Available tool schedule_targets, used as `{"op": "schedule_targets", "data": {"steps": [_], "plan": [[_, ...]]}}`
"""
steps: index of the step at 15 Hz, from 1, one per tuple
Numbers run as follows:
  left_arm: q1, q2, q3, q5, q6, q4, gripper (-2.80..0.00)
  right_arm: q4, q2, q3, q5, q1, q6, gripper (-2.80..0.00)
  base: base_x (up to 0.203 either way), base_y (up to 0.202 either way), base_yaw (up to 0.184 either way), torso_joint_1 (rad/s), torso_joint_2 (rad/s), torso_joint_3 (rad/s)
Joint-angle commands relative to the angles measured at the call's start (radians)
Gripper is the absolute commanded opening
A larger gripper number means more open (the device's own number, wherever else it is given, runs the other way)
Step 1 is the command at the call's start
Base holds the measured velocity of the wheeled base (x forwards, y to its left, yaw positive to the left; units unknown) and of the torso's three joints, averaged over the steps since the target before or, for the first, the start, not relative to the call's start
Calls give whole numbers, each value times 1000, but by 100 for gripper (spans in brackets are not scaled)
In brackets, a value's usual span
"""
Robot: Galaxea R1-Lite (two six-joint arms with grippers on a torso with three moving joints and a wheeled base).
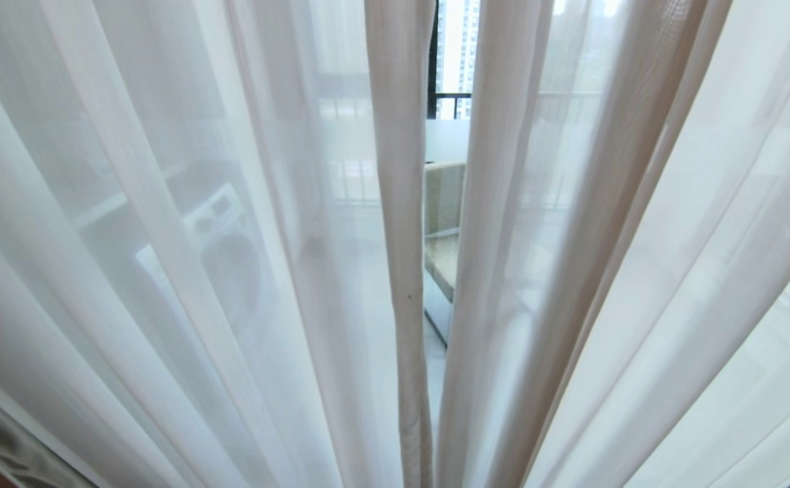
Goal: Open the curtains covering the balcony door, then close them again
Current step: Pull the outer curtains open on both sides
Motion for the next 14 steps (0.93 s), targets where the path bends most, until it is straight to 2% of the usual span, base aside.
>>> {"op": "schedule_targets", "data": {"steps": [1,6,10,14], "plan": [[0,1,1,0,0,0,-280,7,-80,71,3,11,0,-280,0,0,0,0,0,0],[0,1,-1,0,0,0,-280,114,-299,238,4,25,1,-280,0,0,0,0,0,0],[0,1,0,0,0,0,-280,317,-473,257,3,60,3,-280,0,0,0,0,0,0],[0,1,-1,0,0,0,-280,457,-640,258,5,66,1,-280,0,0,0,0,0,0]]}}
